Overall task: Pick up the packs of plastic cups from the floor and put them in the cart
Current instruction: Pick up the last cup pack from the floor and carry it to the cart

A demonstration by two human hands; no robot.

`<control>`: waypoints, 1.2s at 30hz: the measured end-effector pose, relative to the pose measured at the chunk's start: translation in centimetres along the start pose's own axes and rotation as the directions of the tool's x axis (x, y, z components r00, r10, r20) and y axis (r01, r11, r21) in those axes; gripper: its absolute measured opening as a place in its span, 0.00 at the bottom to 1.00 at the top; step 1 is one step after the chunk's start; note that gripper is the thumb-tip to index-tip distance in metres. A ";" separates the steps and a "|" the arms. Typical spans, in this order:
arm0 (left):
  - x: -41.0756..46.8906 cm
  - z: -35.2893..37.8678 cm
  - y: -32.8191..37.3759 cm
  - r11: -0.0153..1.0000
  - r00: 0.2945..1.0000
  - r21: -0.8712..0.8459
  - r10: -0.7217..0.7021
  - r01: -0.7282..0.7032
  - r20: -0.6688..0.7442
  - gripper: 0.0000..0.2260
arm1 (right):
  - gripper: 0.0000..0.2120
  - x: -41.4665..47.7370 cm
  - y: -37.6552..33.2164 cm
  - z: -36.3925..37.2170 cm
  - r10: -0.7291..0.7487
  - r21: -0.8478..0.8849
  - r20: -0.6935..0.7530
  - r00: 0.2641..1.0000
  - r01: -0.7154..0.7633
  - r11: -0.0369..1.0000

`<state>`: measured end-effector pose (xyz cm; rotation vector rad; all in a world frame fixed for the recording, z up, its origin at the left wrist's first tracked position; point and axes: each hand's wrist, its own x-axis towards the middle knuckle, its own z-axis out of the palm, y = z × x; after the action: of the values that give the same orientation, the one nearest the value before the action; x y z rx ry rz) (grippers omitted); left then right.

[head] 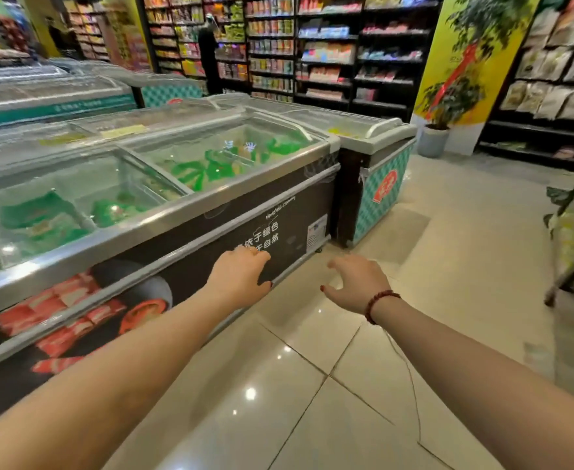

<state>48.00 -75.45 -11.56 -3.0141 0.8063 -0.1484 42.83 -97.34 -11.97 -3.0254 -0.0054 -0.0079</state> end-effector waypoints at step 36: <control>80.7 12.0 26.7 0.871 0.867 -0.009 0.489 -0.491 0.099 0.22 | 0.25 43.4 60.7 -0.7 0.583 0.043 0.019 0.812 -0.583 0.811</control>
<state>105.44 -138.98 -17.59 -2.6605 1.5104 0.0045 86.48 -157.56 -18.06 -2.8406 0.9094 0.0533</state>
